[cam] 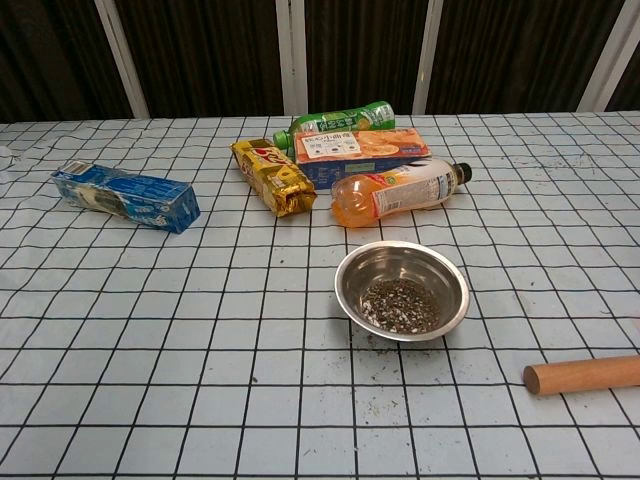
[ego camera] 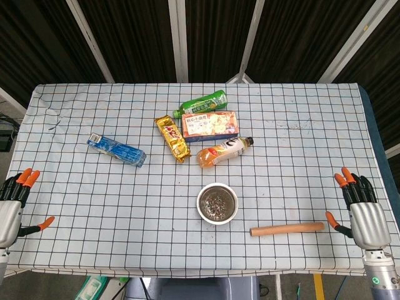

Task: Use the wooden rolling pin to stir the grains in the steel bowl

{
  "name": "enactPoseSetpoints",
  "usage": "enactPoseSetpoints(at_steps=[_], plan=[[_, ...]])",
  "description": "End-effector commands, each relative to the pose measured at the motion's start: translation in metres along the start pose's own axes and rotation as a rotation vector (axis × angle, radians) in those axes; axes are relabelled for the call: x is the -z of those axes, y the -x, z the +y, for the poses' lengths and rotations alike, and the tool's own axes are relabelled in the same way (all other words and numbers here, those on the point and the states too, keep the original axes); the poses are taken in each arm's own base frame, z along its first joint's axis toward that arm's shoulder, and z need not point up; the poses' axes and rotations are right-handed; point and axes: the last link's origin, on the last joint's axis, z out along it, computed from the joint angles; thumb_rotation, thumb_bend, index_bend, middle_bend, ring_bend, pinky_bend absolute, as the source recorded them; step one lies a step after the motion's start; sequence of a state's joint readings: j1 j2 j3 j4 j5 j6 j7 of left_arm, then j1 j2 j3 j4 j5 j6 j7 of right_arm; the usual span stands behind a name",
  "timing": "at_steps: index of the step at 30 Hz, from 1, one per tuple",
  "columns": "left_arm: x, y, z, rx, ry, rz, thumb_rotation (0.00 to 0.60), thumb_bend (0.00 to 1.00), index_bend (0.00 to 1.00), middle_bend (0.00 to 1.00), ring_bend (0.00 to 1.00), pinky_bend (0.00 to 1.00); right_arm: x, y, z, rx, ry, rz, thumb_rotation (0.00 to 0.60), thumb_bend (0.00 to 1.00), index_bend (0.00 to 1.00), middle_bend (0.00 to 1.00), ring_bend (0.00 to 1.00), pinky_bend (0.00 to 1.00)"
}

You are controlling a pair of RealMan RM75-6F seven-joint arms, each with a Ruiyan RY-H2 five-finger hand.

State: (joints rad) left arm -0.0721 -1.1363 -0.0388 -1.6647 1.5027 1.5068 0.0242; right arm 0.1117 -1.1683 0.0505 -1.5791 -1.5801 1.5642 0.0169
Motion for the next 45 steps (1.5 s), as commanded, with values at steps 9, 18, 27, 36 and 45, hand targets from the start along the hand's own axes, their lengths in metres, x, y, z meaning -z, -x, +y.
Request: enactPoseSetpoints(at_steps=[9,18,27,36,45], plan=[[0.0,0.0,0.0,0.004,0.003,0.006,0.6,0.09,0.0,0.0,0.0,0.0,0.007,0.005,-0.013,-0.019,-0.057,-0.046,0.6,0.33,0.04,0.02,0.0,0.0],[-0.001,0.0,0.0,0.015,0.006,-0.002,0.6,0.09,0.0,0.0,0.0,0.0,0.022,0.038,-0.053,0.048,-0.219,-0.186,0.6,0.33,0.29,0.26,0.24,0.01],[-0.001,-0.001,0.0,0.014,0.009,0.003,0.6,0.09,0.0,0.0,0.0,0.0,0.03,0.075,-0.075,0.132,-0.32,-0.259,0.6,0.33,0.32,0.29,0.26,0.06],[-0.002,0.0,0.0,0.013,0.006,0.0,0.6,0.09,0.0,0.0,0.0,0.0,0.029,0.096,-0.088,0.157,-0.354,-0.28,0.6,0.33,0.35,0.31,0.26,0.06],[-0.002,0.0,0.0,0.015,0.004,-0.004,0.6,0.09,0.0,0.0,0.0,0.0,0.023,0.111,-0.101,0.154,-0.347,-0.297,0.6,0.33,0.35,0.31,0.26,0.06]])
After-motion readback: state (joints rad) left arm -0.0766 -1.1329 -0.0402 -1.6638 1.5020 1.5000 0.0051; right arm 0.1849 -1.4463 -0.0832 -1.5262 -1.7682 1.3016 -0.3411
